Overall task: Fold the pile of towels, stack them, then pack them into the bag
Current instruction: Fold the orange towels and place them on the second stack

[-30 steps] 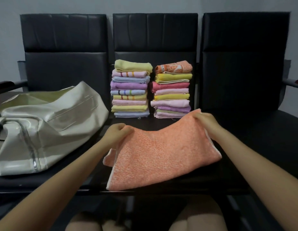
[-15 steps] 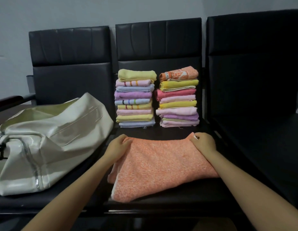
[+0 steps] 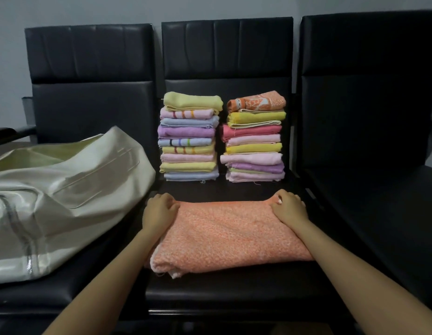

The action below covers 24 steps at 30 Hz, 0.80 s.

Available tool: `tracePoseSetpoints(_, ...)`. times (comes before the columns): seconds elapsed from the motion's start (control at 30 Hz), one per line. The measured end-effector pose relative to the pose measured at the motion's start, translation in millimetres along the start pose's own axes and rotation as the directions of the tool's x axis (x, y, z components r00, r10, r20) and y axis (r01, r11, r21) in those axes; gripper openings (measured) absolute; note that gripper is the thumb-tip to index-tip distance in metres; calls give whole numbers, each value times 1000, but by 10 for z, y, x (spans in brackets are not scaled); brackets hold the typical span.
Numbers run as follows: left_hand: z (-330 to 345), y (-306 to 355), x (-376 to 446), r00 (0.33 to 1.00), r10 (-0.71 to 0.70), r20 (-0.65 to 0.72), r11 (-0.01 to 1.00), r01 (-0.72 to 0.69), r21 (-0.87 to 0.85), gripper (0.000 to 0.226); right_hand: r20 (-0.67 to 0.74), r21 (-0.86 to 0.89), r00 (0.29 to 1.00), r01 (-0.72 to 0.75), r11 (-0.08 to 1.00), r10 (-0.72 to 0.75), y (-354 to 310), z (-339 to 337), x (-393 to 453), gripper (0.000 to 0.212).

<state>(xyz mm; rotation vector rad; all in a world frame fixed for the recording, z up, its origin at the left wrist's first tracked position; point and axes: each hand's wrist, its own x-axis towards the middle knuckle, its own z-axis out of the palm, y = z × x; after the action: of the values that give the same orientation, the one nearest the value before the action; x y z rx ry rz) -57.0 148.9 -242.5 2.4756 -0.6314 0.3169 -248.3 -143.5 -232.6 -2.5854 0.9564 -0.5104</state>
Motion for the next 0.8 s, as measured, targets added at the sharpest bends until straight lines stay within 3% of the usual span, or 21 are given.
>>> tracePoseSetpoints(0.1,-3,2,7,999,-36,-19,998,35,-46,20,13,114,1000,-25,993,23,-6,-13,-20,25)
tracePoseSetpoints(0.23,-5,59,-17,995,-96,-15,993,95,-71,29,-57,188,997,-34,982,46,41,52,-22,9)
tracePoseSetpoints(0.33,-21,110,-42,992,-127,17,991,127,-42,29,-93,192,993,-53,980,72,60,83,-4,21)
tracePoseSetpoints(0.43,-56,123,-63,993,-118,24,991,119,-65,43,-145,177,985,-67,982,93,76,93,-1,25)
tracePoseSetpoints(0.53,-133,31,-44,987,-73,140,968,104,-227,32,-146,268,981,-87,959,130,104,78,4,22)
tracePoseSetpoints(0.63,-221,-53,-101,973,-56,224,884,152,-443,15,-123,424,983,-69,903,133,109,20,-36,27)
tracePoseSetpoints(0.8,-500,7,-205,979,-85,187,767,184,-615,7,10,627,998,-51,778,57,45,-368,-214,29)
